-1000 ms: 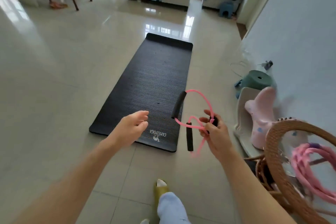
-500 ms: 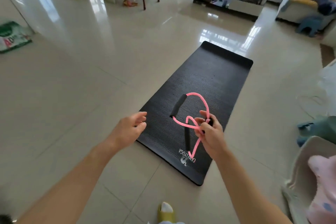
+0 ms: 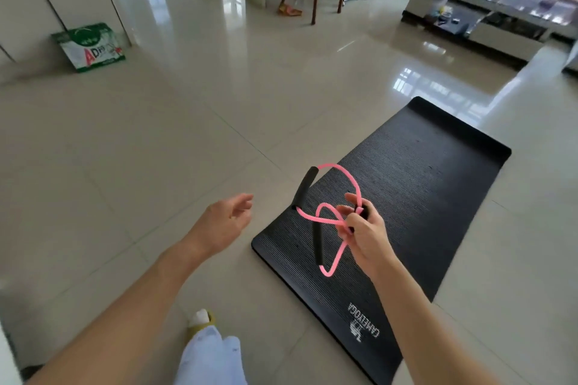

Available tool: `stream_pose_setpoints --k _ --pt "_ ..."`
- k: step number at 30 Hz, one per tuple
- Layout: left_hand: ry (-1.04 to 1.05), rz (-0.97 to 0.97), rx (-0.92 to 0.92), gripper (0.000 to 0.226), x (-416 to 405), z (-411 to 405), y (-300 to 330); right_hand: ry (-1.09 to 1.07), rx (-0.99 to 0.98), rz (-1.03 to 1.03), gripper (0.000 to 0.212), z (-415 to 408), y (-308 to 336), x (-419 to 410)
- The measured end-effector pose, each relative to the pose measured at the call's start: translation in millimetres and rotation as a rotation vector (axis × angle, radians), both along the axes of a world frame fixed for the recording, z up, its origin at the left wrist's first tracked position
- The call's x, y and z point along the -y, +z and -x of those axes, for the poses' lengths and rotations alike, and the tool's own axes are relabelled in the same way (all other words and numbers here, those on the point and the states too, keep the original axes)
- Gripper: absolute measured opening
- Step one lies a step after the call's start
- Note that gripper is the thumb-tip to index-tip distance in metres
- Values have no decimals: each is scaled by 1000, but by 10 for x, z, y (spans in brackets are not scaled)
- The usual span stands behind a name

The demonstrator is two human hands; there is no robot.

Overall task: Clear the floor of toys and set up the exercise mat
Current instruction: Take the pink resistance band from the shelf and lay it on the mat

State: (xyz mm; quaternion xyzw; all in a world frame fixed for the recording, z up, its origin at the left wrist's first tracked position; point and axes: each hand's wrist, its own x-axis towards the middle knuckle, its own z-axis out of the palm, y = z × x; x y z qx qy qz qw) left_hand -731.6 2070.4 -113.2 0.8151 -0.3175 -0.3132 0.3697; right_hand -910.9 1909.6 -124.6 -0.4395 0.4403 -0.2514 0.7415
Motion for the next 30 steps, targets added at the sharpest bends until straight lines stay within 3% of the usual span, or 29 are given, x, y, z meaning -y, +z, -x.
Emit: stream_pose_setpoints --k 13,23,30 --pt "-94 -17 52 40 99 -2120 123 -50 -6 -39 40 -1996 -66 -215" --pt "-177 -47 16 40 1202 -3116 -124 -129 -6 -55 37 -3028 -205 810" --pt "-260 -31 55 41 2455 -3822 1 -214 5 -86 34 -3576 -168 1836"
